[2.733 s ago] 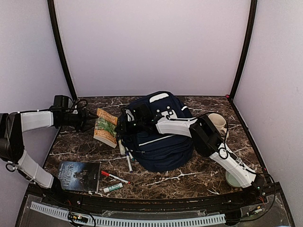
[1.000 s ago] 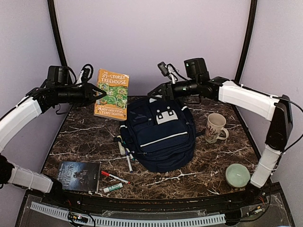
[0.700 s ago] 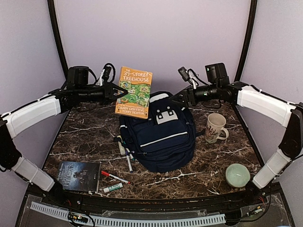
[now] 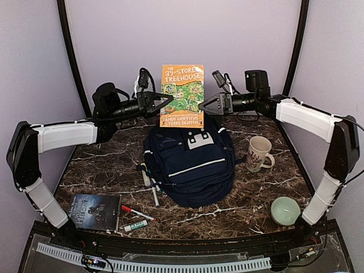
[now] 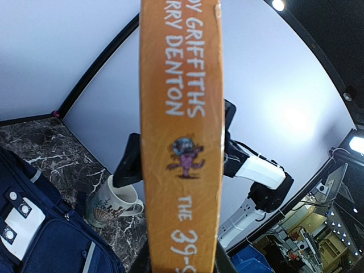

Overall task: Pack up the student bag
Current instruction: Pass from the left arm to the right

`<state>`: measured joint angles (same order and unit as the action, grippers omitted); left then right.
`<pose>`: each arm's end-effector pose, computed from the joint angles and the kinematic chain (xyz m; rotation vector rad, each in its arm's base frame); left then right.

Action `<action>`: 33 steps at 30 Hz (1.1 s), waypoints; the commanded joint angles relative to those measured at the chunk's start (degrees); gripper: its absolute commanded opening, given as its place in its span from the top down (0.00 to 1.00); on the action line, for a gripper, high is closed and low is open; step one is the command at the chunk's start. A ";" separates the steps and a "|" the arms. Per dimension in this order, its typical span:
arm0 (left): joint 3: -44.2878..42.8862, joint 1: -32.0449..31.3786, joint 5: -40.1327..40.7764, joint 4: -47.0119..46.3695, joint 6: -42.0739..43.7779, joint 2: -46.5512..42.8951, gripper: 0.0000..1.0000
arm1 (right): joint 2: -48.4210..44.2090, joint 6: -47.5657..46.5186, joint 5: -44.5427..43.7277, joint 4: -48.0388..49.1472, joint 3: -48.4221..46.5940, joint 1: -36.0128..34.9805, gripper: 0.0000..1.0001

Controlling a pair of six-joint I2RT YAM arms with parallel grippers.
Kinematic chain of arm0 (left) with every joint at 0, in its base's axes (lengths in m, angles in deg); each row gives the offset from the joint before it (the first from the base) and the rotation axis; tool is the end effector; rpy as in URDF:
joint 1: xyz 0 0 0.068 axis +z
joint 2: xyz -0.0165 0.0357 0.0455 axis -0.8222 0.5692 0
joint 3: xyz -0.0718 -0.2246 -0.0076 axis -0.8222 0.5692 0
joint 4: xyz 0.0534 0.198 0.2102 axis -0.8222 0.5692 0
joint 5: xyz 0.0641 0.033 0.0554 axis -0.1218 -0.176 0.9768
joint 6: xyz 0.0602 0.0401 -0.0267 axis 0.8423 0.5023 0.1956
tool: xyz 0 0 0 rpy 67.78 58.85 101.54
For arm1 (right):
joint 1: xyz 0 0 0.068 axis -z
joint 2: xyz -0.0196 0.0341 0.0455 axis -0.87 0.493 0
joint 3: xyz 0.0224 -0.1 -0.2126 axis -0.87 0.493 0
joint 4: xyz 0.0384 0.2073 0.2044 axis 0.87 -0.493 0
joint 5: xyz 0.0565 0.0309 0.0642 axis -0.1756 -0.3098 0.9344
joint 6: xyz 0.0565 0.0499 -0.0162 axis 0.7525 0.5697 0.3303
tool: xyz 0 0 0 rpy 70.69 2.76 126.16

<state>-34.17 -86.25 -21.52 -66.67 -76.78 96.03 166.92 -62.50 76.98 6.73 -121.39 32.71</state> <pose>0.3423 -0.2599 0.3028 0.5126 1.5081 -1.6841 0.3622 0.2512 0.3043 -0.8862 1.7859 1.4101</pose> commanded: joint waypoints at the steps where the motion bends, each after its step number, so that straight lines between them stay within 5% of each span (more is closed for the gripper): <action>1: 1.96 -0.87 -1.25 -8.64 -1.07 -2.93 1.00 | 1.52 12.43 6.53 13.34 0.24 0.06 0.17; 13: 4.78 -0.88 0.92 -6.52 -1.02 -4.21 1.00 | 6.85 33.71 10.21 38.39 1.98 -1.22 0.50; 24: 4.68 -0.83 2.59 -6.78 -1.11 -3.85 1.00 | 6.50 27.00 8.00 28.23 2.27 -3.28 0.49; 26: 4.60 -0.91 2.67 -6.24 -0.86 -3.79 1.00 | 6.14 26.94 8.01 28.52 3.37 -3.58 0.55; 30: 4.92 -0.80 4.77 -3.29 0.53 -4.11 1.00 | 5.54 28.01 8.32 30.18 4.09 -3.20 0.86; 33: 4.01 -0.87 6.79 4.39 4.75 -4.82 0.81 | 4.48 28.73 8.78 30.95 4.35 -1.56 1.00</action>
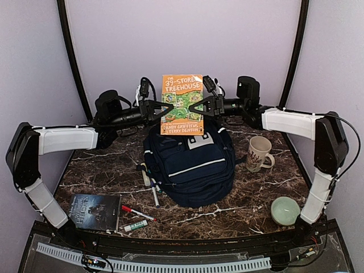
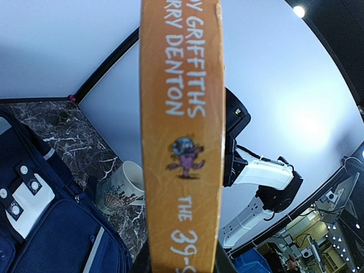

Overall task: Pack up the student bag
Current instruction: Pass from the left arm to the right, then pick up the largest pocket of the bag from the student bag.

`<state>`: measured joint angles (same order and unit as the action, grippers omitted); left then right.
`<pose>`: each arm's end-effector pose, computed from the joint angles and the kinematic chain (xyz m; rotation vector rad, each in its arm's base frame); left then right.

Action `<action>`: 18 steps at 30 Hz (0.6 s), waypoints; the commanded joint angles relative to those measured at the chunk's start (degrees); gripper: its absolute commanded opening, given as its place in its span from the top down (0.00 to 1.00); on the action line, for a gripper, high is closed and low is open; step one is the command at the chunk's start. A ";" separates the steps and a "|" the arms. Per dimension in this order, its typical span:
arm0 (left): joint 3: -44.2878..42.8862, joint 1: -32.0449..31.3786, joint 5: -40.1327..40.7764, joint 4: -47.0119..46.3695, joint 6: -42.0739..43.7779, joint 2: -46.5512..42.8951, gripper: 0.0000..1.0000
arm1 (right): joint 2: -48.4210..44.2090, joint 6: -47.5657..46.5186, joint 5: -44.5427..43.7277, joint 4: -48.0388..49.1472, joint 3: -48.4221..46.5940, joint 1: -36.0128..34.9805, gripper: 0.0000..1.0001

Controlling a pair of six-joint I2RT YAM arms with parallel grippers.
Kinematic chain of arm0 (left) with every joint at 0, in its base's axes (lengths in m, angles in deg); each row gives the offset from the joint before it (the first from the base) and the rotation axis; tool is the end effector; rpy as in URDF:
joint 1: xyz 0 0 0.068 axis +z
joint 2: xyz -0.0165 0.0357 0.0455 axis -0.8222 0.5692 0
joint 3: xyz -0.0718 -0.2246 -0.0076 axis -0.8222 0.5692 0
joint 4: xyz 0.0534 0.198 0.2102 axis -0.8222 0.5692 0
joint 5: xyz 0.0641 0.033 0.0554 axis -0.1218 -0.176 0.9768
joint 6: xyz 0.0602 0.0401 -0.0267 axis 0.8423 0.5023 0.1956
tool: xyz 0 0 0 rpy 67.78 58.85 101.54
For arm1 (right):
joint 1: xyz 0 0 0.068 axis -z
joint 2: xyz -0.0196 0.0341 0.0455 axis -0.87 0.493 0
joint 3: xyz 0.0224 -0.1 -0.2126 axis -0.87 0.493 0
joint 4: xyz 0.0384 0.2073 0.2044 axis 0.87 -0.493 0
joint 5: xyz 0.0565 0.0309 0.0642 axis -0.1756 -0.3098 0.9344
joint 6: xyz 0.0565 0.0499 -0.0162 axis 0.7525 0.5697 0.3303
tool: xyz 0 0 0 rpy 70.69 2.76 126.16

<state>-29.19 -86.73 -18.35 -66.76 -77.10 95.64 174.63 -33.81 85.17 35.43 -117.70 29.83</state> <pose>0.3387 -0.2588 0.2725 0.4278 1.5901 -1.6695 0.3655 0.2844 0.2756 -0.7895 1.7682 1.8080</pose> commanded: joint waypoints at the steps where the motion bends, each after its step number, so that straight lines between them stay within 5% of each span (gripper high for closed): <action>1: -1.55 -0.40 4.61 8.01 7.08 -4.53 0.70 | -4.01 -0.18 0.58 2.03 0.95 2.28 1.00; 6: -6.76 -1.23 7.38 26.12 18.71 -2.67 0.49 | -10.53 -5.79 -0.09 -3.51 5.71 10.16 1.00; 12: -19.30 -9.56 15.71 52.45 39.93 4.38 0.49 | -22.27 -30.42 -3.95 -27.33 12.23 21.84 1.00; 18: -28.10 -16.69 21.95 66.15 53.30 13.12 0.50 | -32.93 -40.52 -5.86 -34.89 22.69 29.67 1.00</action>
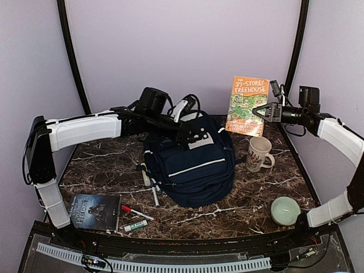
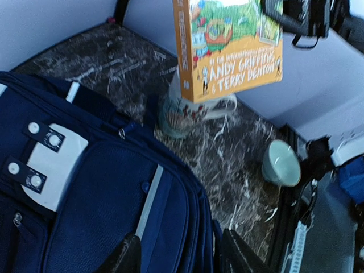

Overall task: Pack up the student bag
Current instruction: Pick up the largest pocket of the bag from the student bag.

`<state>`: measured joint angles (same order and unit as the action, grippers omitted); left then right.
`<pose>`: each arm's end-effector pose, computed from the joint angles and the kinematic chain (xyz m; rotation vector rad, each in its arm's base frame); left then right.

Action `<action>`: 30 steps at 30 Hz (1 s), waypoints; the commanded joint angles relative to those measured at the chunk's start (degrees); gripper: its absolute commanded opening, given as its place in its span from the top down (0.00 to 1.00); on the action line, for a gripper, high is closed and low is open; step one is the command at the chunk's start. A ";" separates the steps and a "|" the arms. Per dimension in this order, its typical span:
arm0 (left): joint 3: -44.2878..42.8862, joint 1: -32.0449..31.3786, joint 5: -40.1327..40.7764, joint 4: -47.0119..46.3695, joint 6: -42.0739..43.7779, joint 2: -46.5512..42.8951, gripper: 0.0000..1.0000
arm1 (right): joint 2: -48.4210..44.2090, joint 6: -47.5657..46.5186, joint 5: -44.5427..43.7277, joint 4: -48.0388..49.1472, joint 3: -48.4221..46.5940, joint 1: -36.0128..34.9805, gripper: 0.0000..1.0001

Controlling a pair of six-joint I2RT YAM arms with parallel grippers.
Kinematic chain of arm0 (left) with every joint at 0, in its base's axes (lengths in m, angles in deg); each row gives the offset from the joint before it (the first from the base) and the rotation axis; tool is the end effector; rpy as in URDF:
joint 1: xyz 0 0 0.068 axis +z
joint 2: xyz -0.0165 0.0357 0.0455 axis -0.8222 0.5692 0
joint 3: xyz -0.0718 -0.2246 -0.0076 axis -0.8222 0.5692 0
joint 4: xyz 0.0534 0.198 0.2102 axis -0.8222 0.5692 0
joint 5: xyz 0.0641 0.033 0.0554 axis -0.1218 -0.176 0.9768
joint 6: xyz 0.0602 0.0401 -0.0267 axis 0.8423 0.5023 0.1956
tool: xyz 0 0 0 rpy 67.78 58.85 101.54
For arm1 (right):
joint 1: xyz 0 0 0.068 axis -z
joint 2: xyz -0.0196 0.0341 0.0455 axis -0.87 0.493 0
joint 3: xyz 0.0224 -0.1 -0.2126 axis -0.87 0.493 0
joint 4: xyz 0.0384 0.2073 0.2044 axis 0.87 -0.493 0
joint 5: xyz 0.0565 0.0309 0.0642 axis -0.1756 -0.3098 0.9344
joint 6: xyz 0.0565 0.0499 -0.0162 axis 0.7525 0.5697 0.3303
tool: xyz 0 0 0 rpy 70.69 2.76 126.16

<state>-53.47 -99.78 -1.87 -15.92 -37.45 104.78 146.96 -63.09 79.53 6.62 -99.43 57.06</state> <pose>0.3206 -0.3549 0.2621 0.8609 1.9142 -1.0804 0.3518 0.0763 0.2867 -0.4902 1.8567 1.1809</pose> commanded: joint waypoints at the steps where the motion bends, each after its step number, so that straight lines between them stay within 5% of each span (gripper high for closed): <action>1: -4.46 -4.88 6.50 16.36 15.25 4.96 0.49 | -6.34 -12.10 -0.02 -6.78 5.23 3.12 1.00; 10: -11.14 -11.71 13.55 27.02 26.36 11.52 0.39 | -7.62 -11.21 0.47 -4.78 8.24 4.39 1.00; 22: -15.20 -12.84 9.15 29.19 24.48 16.96 0.56 | -7.71 -9.29 0.47 -2.10 9.93 4.43 1.00; 30: -18.28 -13.09 7.72 29.90 23.91 20.73 0.49 | -7.63 -8.64 -0.01 -1.34 10.53 4.41 1.00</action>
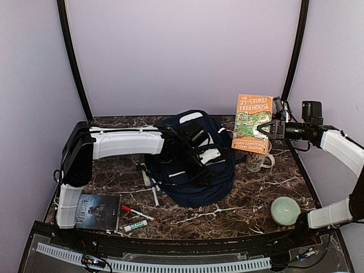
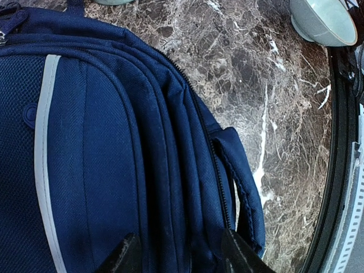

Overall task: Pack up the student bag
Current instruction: Pick up the largest pocket of the bag from the student bag.

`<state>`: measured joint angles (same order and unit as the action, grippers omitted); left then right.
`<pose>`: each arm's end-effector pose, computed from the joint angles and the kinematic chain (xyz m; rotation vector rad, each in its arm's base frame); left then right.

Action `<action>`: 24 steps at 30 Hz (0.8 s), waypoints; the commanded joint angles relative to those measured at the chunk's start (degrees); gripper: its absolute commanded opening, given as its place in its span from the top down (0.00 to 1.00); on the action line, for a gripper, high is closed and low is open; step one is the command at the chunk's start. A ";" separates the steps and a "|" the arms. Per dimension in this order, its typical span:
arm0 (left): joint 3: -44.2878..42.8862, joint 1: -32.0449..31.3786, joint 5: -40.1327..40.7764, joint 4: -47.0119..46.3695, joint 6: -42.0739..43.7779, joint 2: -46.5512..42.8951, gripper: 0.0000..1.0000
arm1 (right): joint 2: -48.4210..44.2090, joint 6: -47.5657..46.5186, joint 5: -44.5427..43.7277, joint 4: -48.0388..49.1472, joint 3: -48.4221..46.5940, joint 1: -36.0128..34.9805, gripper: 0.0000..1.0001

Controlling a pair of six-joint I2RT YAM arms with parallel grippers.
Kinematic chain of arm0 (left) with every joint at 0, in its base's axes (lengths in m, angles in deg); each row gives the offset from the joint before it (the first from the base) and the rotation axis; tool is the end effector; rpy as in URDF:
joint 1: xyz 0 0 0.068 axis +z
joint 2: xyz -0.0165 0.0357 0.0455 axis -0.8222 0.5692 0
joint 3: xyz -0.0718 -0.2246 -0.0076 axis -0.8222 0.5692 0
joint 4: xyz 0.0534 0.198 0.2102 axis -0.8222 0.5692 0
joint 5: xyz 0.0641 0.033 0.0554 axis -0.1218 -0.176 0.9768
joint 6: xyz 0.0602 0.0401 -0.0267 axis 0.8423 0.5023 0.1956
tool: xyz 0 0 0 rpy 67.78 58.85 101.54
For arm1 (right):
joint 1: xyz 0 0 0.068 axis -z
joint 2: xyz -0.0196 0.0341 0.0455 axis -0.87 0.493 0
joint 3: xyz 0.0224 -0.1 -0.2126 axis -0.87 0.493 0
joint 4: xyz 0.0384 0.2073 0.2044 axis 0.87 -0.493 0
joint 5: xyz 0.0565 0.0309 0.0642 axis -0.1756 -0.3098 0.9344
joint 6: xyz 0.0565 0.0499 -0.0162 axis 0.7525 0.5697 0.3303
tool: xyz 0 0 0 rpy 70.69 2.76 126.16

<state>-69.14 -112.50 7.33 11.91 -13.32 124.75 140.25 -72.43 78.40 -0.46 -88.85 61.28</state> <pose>0.2567 -0.4330 0.1501 1.5615 2.0997 -0.6748 0.3218 0.0500 0.2405 -0.4607 1.9621 1.0882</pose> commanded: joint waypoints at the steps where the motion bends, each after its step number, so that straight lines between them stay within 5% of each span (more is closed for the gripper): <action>1: -2.75 -0.38 -1.59 2.24 -0.18 1.01 0.49 | -0.85 0.74 1.10 5.81 -0.03 0.25 1.00; 9: -5.61 -1.52 -2.65 3.48 -0.72 -0.36 0.49 | -0.89 0.91 1.03 5.86 -0.05 0.20 1.00; 13: -6.34 -1.93 -4.00 4.00 -0.70 -0.17 0.63 | -0.92 0.92 1.12 6.04 -0.09 0.21 1.00; 24: -8.71 -1.87 7.38 7.81 -0.28 4.20 0.69 | -0.65 1.36 1.14 6.69 0.32 0.22 1.00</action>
<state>-76.35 -114.40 10.02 17.06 -14.22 128.40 140.25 -71.18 78.24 1.03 -88.43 61.28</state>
